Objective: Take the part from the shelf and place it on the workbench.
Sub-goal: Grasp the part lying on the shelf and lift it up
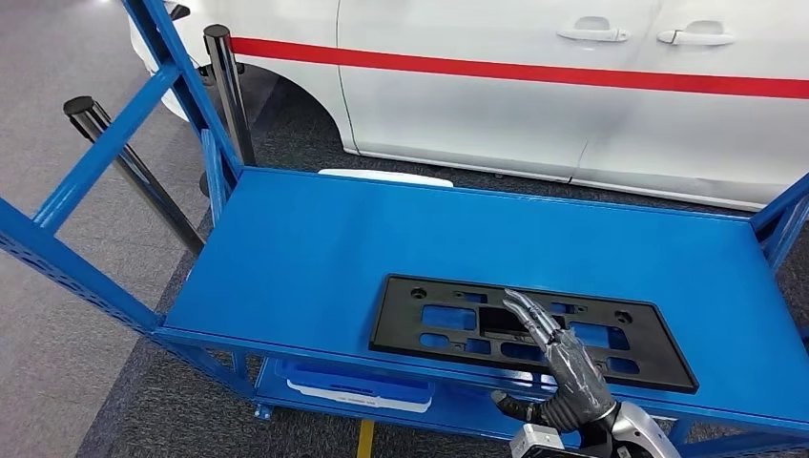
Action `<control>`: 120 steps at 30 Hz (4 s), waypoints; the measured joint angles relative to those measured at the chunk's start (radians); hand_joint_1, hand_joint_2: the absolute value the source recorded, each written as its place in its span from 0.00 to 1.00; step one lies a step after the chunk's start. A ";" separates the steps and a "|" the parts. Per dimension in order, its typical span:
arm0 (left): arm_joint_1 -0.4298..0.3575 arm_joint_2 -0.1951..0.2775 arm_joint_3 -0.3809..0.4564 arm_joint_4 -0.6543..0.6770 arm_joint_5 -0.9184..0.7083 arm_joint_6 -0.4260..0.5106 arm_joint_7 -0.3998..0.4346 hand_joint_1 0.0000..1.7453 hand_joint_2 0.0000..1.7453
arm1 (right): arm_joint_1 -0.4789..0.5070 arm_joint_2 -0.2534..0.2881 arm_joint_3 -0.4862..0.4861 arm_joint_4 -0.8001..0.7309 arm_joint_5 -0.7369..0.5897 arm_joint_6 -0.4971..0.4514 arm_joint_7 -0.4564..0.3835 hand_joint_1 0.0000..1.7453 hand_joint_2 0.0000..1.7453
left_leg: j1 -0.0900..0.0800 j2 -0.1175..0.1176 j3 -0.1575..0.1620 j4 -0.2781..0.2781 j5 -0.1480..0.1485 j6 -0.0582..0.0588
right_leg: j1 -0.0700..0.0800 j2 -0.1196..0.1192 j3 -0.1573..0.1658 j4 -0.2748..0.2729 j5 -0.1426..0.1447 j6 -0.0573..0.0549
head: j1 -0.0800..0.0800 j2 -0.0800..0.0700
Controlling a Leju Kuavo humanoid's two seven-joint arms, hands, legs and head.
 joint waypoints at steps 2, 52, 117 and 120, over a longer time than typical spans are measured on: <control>0.000 0.000 0.000 0.000 0.000 0.000 0.000 0.00 0.00 | -0.008 0.004 0.001 0.007 -0.002 0.011 -0.001 0.00 1.00 | 0.003 0.001 -0.007 0.019 -0.017 -0.009 | -0.001 -0.001 0.003 -0.005 0.002 -0.014 | 0.000 0.000; -0.005 0.000 -0.017 0.000 -0.010 -0.012 0.001 0.00 0.00 | -0.062 -0.213 -0.042 0.121 0.131 0.098 0.135 0.00 1.00 | 0.000 0.001 -0.016 0.005 0.012 0.034 | -0.001 -0.001 -0.108 0.237 -0.124 0.022 | 0.001 0.000; -0.030 -0.009 -0.082 0.000 -0.053 -0.035 0.047 0.00 0.00 | -0.606 0.011 0.341 0.485 -0.217 0.385 0.094 0.00 1.00 | 0.006 0.001 -0.045 0.011 0.034 0.022 | 0.000 -0.003 -0.094 0.156 -0.028 0.013 | 0.003 0.000; -0.030 -0.009 -0.083 0.000 -0.052 -0.035 0.047 0.00 0.00 | -0.624 -0.004 0.361 0.492 -0.222 0.400 0.100 0.00 1.00 | 0.001 0.000 -0.050 0.021 0.027 0.010 | 0.003 -0.002 -0.032 0.020 0.015 0.006 | 0.002 0.000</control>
